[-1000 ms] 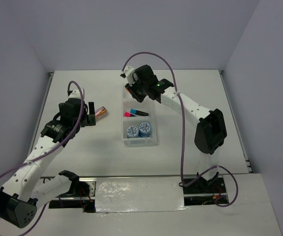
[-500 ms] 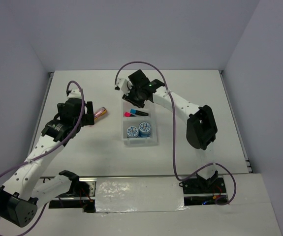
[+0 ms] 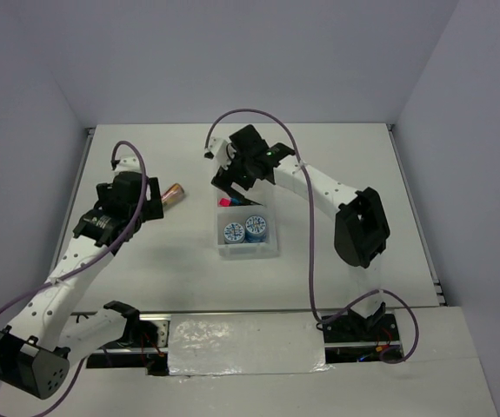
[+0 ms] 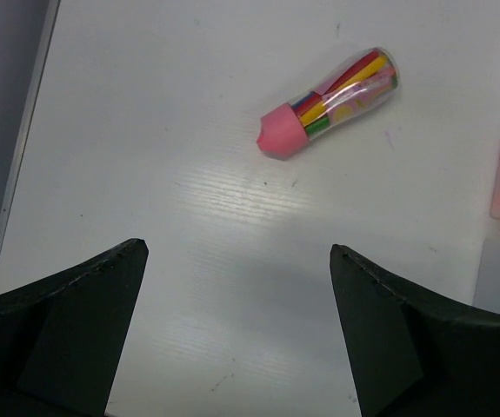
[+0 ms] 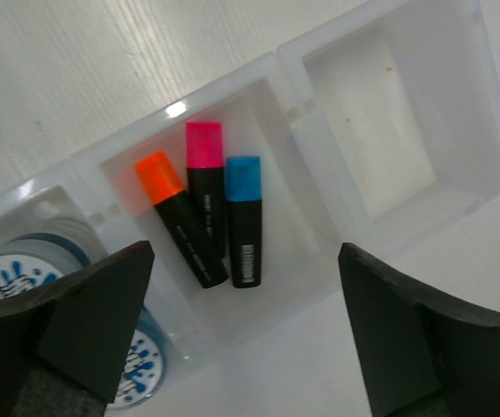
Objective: Sort the stationery into containers
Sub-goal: Place the pen in the storage box, then pick up the stationery from the center of the board.
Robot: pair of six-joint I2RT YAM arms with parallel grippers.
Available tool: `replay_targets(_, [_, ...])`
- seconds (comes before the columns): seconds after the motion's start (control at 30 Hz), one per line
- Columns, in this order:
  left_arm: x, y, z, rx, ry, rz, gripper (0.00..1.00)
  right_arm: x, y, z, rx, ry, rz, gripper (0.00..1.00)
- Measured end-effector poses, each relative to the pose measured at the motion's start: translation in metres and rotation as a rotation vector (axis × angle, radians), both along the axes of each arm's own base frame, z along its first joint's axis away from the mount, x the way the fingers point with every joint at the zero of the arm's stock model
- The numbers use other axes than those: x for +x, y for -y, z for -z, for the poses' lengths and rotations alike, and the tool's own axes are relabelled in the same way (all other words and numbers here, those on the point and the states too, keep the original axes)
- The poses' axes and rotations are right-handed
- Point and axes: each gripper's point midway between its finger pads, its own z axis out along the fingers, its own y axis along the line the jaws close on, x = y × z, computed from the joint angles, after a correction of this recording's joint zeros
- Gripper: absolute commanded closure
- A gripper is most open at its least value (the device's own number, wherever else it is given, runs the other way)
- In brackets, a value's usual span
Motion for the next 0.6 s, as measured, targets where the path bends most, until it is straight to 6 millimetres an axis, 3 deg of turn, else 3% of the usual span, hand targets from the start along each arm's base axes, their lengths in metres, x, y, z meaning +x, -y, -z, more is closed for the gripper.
replay_targets(0.13, [-0.001,-0.019,0.005,-0.016,-0.016,-0.114,0.01,-0.017,-0.009,-0.033,0.139,0.001,-0.012,0.0])
replay_targets(0.3, [-0.001,-0.043,0.008,-0.106,-0.004,-0.28,0.01,-0.023,-0.018,-0.111,0.351,0.093,0.046,0.0])
replay_targets(0.4, [0.006,-0.039,0.018,-0.16,-0.04,-0.288,0.01,-0.03,-0.012,-0.145,0.443,0.138,0.102,0.0])
replay_targets(0.47, [0.014,-0.03,0.025,-0.189,-0.076,-0.262,0.01,-0.039,-0.004,-0.154,0.478,0.146,0.127,0.0])
replay_targets(0.6, [0.036,-0.002,0.049,-0.249,-0.166,-0.113,0.01,-0.065,0.014,-0.149,0.491,0.118,0.138,0.0])
